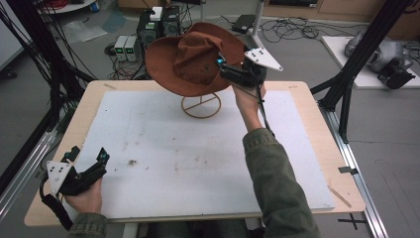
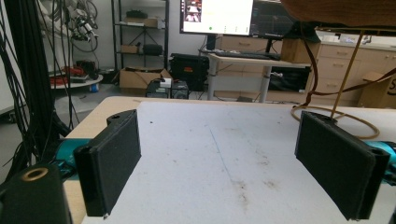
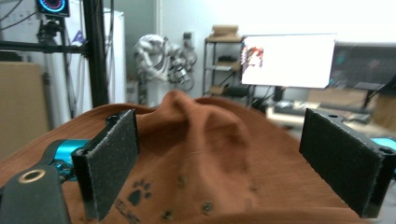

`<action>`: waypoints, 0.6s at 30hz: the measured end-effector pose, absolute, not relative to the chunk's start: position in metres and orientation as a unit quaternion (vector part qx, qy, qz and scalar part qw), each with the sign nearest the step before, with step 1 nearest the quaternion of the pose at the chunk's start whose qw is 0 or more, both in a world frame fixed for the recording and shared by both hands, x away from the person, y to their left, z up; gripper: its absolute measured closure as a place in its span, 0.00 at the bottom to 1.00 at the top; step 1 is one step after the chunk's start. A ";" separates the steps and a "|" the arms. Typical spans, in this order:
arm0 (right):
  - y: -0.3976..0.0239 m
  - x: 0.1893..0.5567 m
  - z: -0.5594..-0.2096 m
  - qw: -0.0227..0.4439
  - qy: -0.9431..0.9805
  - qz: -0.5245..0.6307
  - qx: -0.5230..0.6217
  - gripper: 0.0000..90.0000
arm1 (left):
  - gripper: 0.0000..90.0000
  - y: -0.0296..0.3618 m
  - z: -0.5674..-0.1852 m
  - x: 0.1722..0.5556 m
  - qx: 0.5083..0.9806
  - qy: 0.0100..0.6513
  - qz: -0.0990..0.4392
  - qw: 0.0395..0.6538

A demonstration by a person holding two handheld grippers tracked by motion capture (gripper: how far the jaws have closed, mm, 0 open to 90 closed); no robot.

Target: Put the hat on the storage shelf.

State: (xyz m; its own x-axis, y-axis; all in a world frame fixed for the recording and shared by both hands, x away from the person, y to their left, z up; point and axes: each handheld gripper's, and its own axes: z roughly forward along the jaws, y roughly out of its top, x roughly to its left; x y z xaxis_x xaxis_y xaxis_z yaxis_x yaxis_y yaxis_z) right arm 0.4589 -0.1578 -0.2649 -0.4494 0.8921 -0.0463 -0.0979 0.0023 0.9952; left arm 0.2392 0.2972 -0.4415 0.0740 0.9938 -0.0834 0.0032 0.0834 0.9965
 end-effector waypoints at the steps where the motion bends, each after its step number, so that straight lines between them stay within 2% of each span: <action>1: -0.165 0.453 -0.263 0.409 0.585 0.615 0.336 0.13 | 0.16 0.297 -0.441 0.239 0.498 0.501 0.460 0.538; 4: -0.191 0.434 -0.256 0.437 0.578 0.599 0.341 0.13 | 0.16 0.296 -0.441 0.238 0.496 0.501 0.463 0.537; 8: -0.217 0.414 -0.257 0.452 0.572 0.585 0.355 0.13 | 0.16 0.296 -0.440 0.238 0.495 0.501 0.464 0.537; 18: -0.271 0.366 -0.276 0.460 0.537 0.580 0.405 0.13 | 0.16 0.296 -0.440 0.239 0.494 0.505 0.464 0.535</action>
